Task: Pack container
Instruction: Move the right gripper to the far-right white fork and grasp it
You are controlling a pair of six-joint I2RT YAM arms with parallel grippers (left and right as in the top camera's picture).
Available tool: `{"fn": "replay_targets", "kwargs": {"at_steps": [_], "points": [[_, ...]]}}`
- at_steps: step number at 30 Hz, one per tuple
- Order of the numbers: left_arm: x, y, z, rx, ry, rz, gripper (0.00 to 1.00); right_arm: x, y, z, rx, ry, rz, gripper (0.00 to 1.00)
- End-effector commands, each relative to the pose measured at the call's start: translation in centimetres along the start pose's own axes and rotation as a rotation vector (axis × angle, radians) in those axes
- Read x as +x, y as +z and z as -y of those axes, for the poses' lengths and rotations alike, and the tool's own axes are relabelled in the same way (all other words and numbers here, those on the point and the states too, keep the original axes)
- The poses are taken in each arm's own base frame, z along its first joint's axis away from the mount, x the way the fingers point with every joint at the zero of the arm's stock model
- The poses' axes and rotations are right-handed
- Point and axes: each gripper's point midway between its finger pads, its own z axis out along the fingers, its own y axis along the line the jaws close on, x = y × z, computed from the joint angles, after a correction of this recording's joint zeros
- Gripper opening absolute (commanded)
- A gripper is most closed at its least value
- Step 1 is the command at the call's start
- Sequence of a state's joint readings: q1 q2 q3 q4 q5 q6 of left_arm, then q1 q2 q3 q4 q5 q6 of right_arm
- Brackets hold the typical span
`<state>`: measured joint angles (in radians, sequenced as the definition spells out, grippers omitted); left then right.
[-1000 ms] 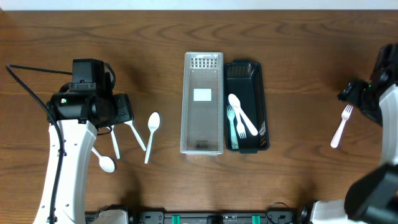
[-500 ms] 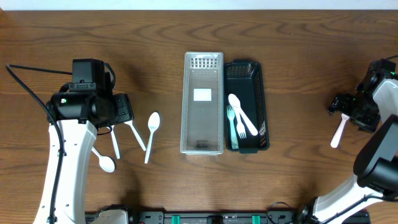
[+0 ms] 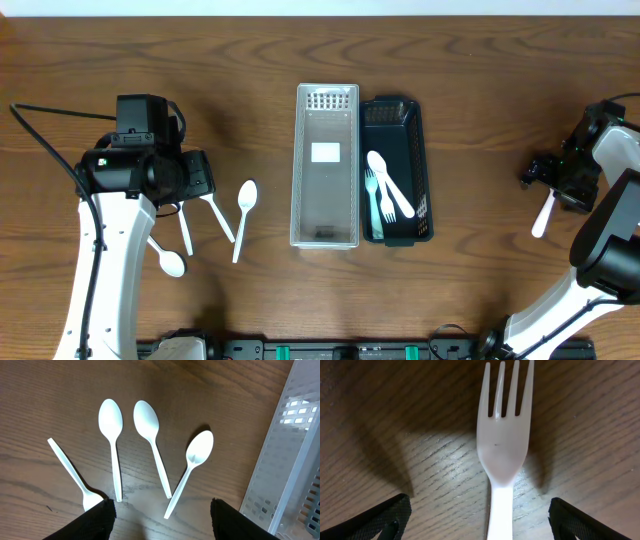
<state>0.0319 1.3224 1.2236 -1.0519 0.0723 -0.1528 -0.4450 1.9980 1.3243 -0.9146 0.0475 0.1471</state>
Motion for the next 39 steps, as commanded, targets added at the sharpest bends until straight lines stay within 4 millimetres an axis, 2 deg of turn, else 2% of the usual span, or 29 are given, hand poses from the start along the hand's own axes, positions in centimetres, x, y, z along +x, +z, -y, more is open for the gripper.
{"fn": "replay_targets", "kwargs": {"at_steps": [1, 10, 15, 17, 20, 23, 28, 31, 37, 39], "points": [[-0.3, -0.4, 0.1, 0.001, 0.007, 0.009, 0.64, 0.2, 0.5, 0.2, -0.007, -0.006, -0.006, 0.91], [-0.3, -0.4, 0.1, 0.000, 0.007, 0.006, 0.64, 1.6, 2.7, 0.0, -0.058, 0.012, -0.021, 0.91], [-0.3, -0.4, 0.1, 0.000, 0.007, 0.006, 0.64, 1.9, 3.1, 0.2, -0.057, 0.018, -0.028, 0.87], [-0.3, -0.4, 0.1, 0.000, 0.007, 0.006, 0.64, 2.0, 3.1, 0.2, -0.058, 0.018, -0.030, 0.81], [-0.2, -0.4, 0.1, 0.000, 0.007, 0.005, 0.64, 2.1, 3.1, 0.2, -0.057, 0.017, -0.034, 0.65], [-0.3, -0.4, 0.1, 0.000, 0.007, 0.006, 0.64, 2.2, 3.1, 0.2, -0.056, 0.018, -0.039, 0.58], [-0.3, -0.4, 0.1, 0.000, 0.007, 0.006, 0.64, 2.3, 3.0, 0.2, -0.056, 0.017, -0.043, 0.38], [-0.2, -0.4, 0.1, 0.000, 0.007, 0.005, 0.64, 2.3, 3.0, 0.2, -0.055, 0.027, -0.042, 0.34], [-0.3, -0.4, 0.1, 0.000, 0.007, 0.006, 0.64, 2.2, 3.0, 0.1, -0.056, 0.045, -0.041, 0.17], [-0.3, -0.4, 0.1, 0.000, 0.007, 0.006, 0.64, 2.2, 2.8, -0.2, -0.056, 0.036, -0.037, 0.17]]}}
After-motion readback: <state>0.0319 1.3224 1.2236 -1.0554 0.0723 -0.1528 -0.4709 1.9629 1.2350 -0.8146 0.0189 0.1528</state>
